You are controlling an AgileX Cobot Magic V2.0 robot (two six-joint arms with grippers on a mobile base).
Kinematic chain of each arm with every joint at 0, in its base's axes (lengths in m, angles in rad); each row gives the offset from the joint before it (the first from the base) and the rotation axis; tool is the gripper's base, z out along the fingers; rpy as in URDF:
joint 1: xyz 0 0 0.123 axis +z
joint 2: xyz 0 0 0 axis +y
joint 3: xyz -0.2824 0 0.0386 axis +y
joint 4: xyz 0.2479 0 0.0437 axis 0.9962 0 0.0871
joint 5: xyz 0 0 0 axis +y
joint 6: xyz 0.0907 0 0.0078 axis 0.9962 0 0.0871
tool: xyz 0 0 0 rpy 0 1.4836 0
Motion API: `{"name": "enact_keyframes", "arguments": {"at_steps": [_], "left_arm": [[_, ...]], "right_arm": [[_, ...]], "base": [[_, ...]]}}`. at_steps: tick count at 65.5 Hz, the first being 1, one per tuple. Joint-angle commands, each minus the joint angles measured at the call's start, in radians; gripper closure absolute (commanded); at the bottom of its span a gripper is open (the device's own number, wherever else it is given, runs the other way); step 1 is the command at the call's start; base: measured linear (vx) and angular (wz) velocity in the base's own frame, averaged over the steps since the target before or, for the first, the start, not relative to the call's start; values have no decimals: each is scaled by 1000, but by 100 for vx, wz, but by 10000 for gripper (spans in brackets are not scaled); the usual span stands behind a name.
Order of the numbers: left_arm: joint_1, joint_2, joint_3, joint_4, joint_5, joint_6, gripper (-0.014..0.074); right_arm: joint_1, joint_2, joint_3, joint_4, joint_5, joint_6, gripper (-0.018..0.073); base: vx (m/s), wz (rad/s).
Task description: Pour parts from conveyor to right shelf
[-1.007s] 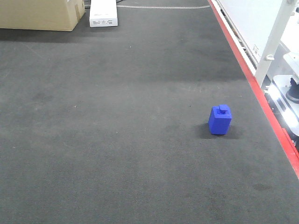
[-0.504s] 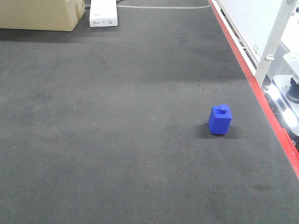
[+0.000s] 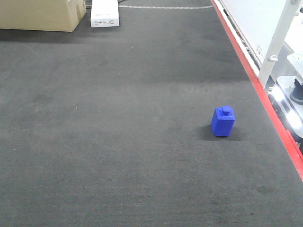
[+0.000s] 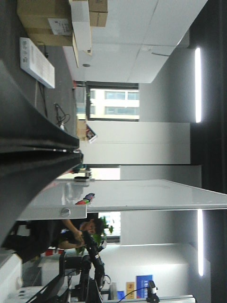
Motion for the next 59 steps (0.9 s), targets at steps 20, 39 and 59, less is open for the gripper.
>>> {"name": "enact_keyframes", "arguments": {"at_steps": [20,39,59], "left_arm": [[-5,-13,-20,-7,-68,-8,603],[-5,-13,-20,-7,-99,-8,603],[-5,-13,-20,-7,-314,-8,603]], "right_arm": [[-5,609,-389,-8,333,-8,389],[-5,860,-420,-14,284,-9,-134],[-4,963,-486,2,359,-6,-140]], "base": [[0,0],[0,0],[0,0]]}}
